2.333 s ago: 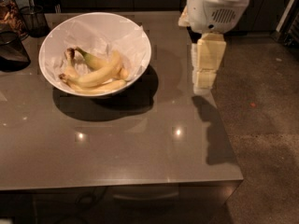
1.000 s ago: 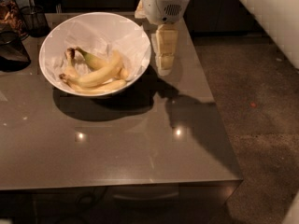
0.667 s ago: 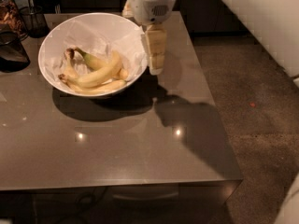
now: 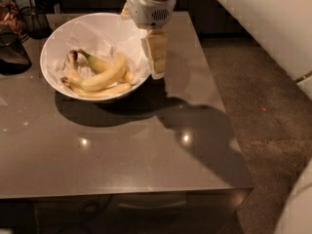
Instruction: Pick banana from white bowl
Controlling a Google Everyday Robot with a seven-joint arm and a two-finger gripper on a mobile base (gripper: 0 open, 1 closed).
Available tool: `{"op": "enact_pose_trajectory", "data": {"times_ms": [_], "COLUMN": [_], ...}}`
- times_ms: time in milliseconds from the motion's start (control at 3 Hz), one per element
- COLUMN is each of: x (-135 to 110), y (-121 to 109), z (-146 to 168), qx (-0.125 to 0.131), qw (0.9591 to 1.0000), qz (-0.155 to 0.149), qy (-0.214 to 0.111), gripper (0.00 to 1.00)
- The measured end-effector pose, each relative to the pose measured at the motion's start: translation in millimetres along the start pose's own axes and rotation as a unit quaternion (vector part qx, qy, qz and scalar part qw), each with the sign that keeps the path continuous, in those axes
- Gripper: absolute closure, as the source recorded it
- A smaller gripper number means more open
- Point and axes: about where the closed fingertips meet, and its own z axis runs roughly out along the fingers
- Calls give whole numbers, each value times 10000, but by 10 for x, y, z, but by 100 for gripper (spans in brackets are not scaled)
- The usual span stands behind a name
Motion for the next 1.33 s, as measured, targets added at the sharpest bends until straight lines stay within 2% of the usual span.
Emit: {"op": "enact_pose_trajectory", "data": {"times_ms": [667,1333], "x": [-106,-181], "y": [-314,-375], "z": [216,497], "qx": [-290,-498], "qw": [9985,9973], "qz": [-430,-434], "qy": [-157,-334], "gripper": [0,9]}}
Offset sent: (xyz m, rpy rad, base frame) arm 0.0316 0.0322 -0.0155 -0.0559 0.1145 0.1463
